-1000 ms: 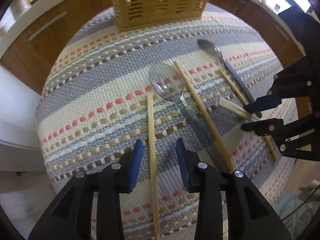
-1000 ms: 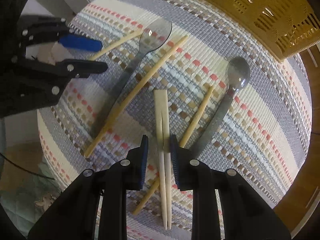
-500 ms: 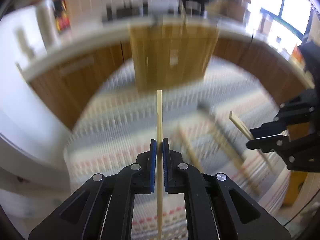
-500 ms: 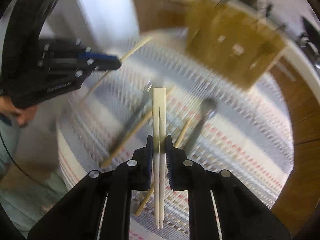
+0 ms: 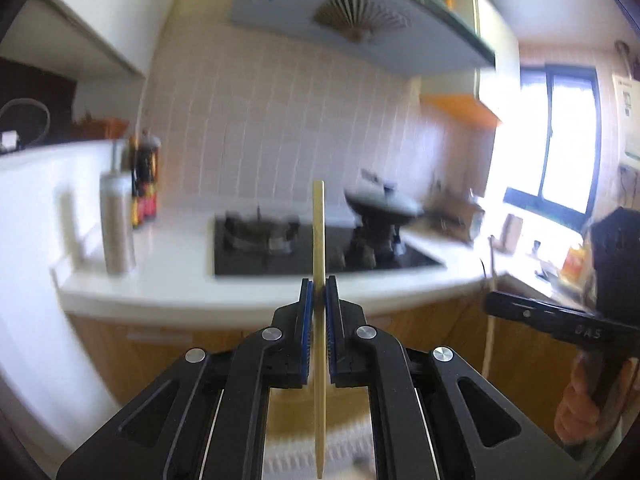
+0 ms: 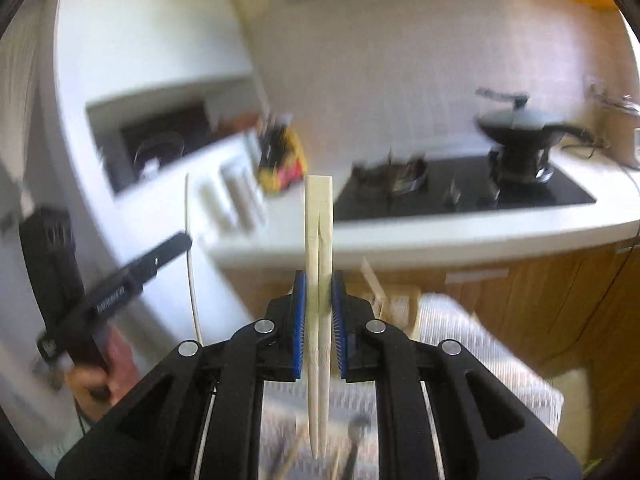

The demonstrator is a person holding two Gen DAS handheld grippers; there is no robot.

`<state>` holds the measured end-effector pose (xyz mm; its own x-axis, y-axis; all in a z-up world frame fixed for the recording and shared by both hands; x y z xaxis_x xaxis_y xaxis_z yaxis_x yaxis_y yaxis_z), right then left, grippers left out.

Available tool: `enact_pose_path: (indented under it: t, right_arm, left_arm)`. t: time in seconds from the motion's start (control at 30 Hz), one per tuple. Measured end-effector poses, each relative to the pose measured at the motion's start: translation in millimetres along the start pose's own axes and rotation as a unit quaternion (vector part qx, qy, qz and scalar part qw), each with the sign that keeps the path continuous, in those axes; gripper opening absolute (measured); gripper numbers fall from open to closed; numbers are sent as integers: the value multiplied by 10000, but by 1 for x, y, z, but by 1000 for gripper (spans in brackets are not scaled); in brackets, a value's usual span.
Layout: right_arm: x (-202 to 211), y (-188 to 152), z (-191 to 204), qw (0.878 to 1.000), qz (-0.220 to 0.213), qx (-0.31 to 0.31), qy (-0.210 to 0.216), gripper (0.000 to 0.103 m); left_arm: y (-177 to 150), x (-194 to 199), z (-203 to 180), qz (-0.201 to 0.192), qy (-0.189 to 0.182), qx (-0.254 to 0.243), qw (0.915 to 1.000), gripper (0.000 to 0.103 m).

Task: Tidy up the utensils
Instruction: 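Carry both chopsticks to the yellow caddy and release them inside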

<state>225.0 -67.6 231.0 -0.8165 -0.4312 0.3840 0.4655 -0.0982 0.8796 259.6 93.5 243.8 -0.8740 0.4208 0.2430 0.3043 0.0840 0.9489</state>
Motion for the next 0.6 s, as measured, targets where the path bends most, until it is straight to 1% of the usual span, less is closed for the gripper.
enact_pose_path:
  t: [0.03,0.07,0.1,0.13,0.17,0.23,0.3,0.43,0.6]
  right_arm:
    - [2,11,-4,9998,-162,-58,-26,11]
    - [2,22,-9,9990,-420,-116,-117,11]
    - [-3,29,-18,9980,-585,-104,-200,11]
    - [-3,40,-22,9956,-859,-18,-360,11]
    - [-2,47,-25,9925,-1114,92,-505,11]
    - [-5,53,-32,9878,-1405,195,-640,11]
    - [-14,56,-39,9848,-1553,219,-747,11]
    - [-33,48,-54,9797,-1729,273,-981,11]
    - [-62,38,-70,9783,-1716,280,-1130,11]
  left_arm:
    - [7,-5,-1,-165,14,-14,9999,4]
    - [10,-3,-3,-277,-33,15,9996,4]
    - [15,-6,-4,-436,-108,68,9990,4]
    - [19,-9,-4,-605,-94,93,9981,4]
    - [20,-11,-2,-688,-81,104,9975,4]
    - [22,-20,2,-931,-13,137,9956,4]
    - [20,-29,5,-1069,62,171,9941,4]
    - [7,-53,16,-1115,102,287,9933,4]
    - [-5,-82,33,-1015,74,446,9938,5]
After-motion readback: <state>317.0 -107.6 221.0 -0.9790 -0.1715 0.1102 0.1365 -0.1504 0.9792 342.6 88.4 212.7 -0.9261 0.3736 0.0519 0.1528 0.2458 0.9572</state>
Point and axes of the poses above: each gripper's, at about its wrist camera, not at the fingertips, and x roughly against the way its jaws point, z to its left, y to its top, the point moved 10 cm from there along -x, roughly the way its jaws point, and after that the axes turned 4 degrees about x, right-handed, at the moved point
